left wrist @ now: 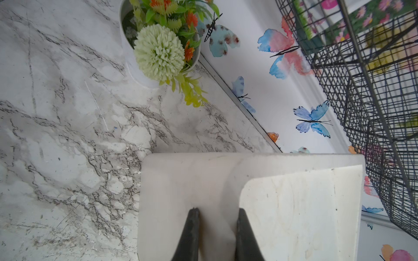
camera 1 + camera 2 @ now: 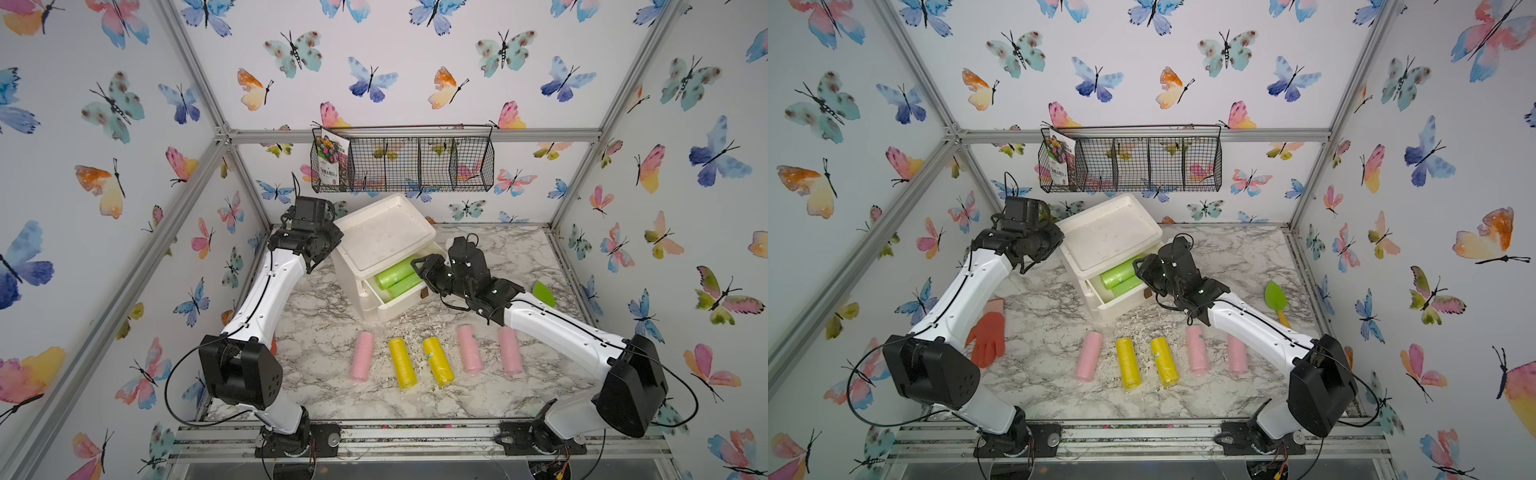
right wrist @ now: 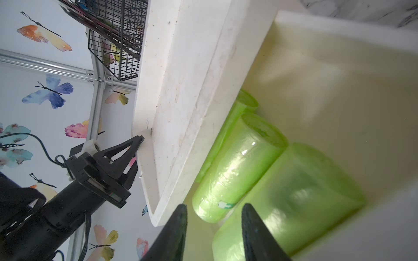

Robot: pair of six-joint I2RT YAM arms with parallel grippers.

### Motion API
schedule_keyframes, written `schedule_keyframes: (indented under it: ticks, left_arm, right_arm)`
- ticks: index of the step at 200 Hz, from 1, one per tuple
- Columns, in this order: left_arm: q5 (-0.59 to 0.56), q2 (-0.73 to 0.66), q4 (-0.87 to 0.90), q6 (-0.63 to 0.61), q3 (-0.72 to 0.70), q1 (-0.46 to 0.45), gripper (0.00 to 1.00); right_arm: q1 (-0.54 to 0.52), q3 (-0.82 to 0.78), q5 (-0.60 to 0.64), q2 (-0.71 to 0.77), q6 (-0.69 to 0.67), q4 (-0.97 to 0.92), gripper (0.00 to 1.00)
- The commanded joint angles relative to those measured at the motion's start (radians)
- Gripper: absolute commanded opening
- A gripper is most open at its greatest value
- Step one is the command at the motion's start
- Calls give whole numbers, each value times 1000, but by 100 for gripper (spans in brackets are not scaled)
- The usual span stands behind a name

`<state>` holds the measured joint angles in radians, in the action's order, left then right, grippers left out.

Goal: Sort the rolls of trash bags by color and place them into the drawer
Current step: Adjust the roll of trash bags in the drawer.

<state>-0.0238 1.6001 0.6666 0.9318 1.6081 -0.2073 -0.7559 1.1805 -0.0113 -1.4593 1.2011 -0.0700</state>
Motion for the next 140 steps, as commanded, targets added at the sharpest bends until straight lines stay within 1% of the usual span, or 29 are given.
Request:
schedule_keyframes:
  ticks: [1, 19, 47, 68, 85, 92, 112, 140]
  left_arm:
    - [140, 36, -41, 119, -15, -3, 0]
    - [139, 35, -37, 117, -16, -3, 0]
    - [135, 35, -36, 118, -19, -2, 0]
    - [130, 32, -36, 117, -26, -3, 0]
    - [131, 30, -36, 119, -31, -3, 0]
    - [131, 29, -36, 119, -30, -3, 0]
    - [124, 25, -35, 119, -27, -3, 0]
    - [109, 23, -20, 113, -15, -3, 0]
  right_arm:
    - [6, -7, 45, 64, -70, -84, 43]
    - [6, -33, 84, 125, -109, -140, 42]
    - [6, -108, 132, 204, -154, -211, 37]
    - [7, -176, 142, 239, -158, -234, 26]
    - [7, -216, 137, 245, -156, -229, 11]
    - [7, -227, 136, 240, -157, -226, 8]
    - [9, -239, 137, 206, -165, -210, 5]
    - [16, -223, 123, 142, -182, -173, 4]
